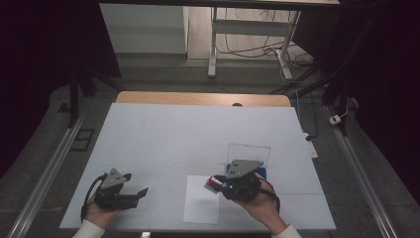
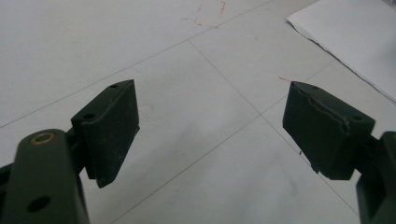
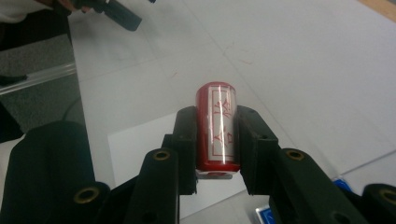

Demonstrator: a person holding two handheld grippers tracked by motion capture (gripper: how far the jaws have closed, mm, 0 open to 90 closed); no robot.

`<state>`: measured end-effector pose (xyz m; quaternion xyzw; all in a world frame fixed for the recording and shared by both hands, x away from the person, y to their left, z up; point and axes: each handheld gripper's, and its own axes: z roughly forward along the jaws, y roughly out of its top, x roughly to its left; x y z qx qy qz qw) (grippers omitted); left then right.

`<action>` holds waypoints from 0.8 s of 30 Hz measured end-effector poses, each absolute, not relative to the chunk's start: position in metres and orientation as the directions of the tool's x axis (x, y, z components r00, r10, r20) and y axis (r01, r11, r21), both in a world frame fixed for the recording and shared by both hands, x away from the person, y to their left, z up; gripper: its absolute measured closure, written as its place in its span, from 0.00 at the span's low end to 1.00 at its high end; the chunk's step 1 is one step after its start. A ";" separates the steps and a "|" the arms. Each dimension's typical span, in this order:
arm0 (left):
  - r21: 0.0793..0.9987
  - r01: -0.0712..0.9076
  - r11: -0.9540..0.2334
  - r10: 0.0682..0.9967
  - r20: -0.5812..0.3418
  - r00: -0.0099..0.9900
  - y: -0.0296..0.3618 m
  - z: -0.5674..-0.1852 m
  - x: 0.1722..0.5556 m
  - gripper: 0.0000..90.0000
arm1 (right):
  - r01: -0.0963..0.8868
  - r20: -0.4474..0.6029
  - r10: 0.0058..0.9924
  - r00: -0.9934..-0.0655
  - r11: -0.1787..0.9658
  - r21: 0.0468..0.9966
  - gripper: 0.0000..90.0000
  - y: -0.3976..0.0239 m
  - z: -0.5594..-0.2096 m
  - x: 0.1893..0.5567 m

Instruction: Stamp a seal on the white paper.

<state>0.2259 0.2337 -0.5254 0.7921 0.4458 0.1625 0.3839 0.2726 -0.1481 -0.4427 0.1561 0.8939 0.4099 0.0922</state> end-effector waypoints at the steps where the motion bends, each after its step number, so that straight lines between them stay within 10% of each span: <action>1: 0.753 0.582 -0.307 0.831 -0.085 0.550 0.234 -0.525 0.226 0.21 | 0.200 -0.036 0.348 -0.937 0.617 0.761 0.78 -0.146 -0.444 0.273; 24: 0.759 0.577 -0.301 0.832 -0.087 0.548 0.235 -0.524 0.225 0.21 | 0.168 -0.072 0.294 -0.953 0.710 0.683 0.78 -0.112 -0.464 0.279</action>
